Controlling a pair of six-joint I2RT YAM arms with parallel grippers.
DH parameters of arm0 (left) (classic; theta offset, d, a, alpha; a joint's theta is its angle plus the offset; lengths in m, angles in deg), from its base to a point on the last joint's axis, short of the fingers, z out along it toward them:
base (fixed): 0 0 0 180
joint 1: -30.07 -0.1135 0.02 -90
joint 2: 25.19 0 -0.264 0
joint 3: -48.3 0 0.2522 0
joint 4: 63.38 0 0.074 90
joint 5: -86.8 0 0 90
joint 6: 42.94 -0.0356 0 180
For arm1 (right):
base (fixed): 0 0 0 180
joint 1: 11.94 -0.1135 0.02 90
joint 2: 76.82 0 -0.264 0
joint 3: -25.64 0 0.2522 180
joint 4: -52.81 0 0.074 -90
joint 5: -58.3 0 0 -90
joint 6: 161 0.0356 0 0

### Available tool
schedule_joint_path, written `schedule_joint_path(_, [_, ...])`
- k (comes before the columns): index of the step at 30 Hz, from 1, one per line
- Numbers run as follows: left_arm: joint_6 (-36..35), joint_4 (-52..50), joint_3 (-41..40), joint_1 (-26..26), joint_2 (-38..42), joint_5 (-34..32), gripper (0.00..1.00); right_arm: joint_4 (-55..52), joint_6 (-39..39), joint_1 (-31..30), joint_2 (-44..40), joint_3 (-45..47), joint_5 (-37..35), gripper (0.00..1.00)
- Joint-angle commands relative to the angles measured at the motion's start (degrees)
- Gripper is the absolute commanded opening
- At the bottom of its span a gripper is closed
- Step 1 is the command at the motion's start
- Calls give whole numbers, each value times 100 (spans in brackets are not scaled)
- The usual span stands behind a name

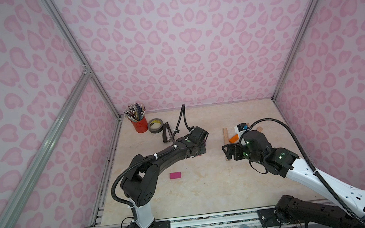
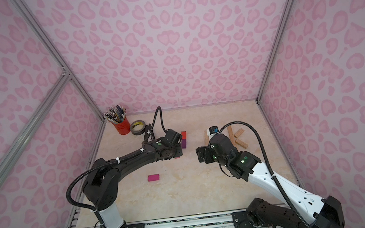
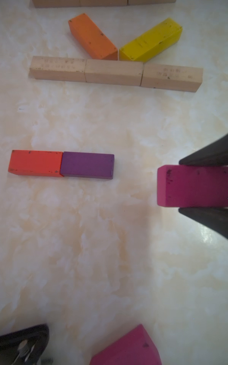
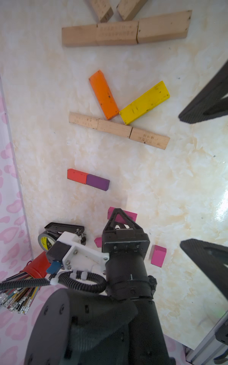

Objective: Assemble the letter k with building blocks
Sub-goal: Assemble the building block at the center of the board.

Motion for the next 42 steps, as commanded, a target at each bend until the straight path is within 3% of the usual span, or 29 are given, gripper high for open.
schedule_joint_path(1, [-20,-55,188,71,-299,-55,18,-12,124,10,-108,89,-145,93])
schedule_joint_path(6, [-267,-261,860,78,-871,-15,19,-18,161,37,-227,161,-159,92])
schedule_joint_path(20, [-461,-464,1457,18,-1641,57,24,-20,162,98,-236,179,-119,92])
schedule_joint_path(42, [-578,-651,1733,2,-1771,-202,40,-3,179,158,-219,204,-66,92])
